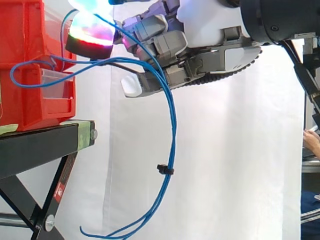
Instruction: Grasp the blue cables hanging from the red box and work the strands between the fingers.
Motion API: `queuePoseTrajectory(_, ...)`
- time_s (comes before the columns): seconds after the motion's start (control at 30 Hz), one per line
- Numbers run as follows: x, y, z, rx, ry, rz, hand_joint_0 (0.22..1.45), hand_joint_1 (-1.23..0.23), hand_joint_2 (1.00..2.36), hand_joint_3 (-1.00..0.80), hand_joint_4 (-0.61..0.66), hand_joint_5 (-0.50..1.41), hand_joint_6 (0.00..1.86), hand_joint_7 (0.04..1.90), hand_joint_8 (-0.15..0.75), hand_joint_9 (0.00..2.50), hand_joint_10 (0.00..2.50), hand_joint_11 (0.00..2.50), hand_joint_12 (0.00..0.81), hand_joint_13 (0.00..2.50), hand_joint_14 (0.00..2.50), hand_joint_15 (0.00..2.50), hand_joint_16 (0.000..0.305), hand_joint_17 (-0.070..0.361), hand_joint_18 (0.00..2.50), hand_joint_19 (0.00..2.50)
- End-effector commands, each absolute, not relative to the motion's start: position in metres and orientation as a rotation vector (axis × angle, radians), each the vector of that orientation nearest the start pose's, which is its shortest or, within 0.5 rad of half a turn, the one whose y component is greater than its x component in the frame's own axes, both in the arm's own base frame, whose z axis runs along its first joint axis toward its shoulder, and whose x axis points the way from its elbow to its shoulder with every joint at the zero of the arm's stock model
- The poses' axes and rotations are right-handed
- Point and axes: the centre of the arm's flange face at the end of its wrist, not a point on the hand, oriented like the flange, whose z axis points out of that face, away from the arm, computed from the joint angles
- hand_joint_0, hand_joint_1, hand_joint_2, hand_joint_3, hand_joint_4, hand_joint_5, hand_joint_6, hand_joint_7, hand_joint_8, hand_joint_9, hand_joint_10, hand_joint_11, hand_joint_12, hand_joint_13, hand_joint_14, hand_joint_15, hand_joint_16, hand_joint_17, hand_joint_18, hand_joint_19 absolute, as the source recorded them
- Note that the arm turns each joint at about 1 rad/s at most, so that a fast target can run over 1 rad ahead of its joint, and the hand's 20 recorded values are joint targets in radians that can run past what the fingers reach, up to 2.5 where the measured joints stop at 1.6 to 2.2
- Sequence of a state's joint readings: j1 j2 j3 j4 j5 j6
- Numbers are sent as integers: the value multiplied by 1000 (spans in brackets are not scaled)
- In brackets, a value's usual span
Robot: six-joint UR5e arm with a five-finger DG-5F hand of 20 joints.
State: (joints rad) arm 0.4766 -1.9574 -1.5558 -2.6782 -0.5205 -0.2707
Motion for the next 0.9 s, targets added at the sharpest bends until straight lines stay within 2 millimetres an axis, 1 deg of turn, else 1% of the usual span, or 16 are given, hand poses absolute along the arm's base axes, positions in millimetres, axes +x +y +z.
queuePoseTrajectory(0.0, 620, 73, 318, 1281, 887, 622, 851, -697, 1025, -224, 250, 206, 706, 1321, 498, 408, 2500, 2500, 546, 771, 2500, 1666, 60, 135, 1145, 666)
queuePoseTrajectory(0.37, 620, 73, 319, 1277, 891, 617, 854, -692, 1024, -240, 261, 199, 726, 1315, 496, 405, 2500, 2500, 545, 769, 2500, 1665, 61, 137, 1149, 686)
queuePoseTrajectory(0.4, 620, 73, 319, 1277, 891, 617, 854, -691, 1024, -239, 252, 198, 727, 1314, 495, 403, 2500, 2500, 545, 767, 2500, 1692, 60, 135, 1148, 688)
queuePoseTrajectory(0.57, 620, 73, 319, 1277, 891, 617, 853, -690, 1024, -234, 258, 196, 732, 1310, 496, 401, 2500, 2500, 547, 766, 2500, 1654, 60, 135, 1157, 675)
queuePoseTrajectory(0.87, 620, 73, 319, 1277, 891, 617, 853, -688, 1024, -235, 256, 193, 739, 1313, 495, 400, 2500, 2500, 546, 765, 2500, 1665, 60, 136, 1168, 676)
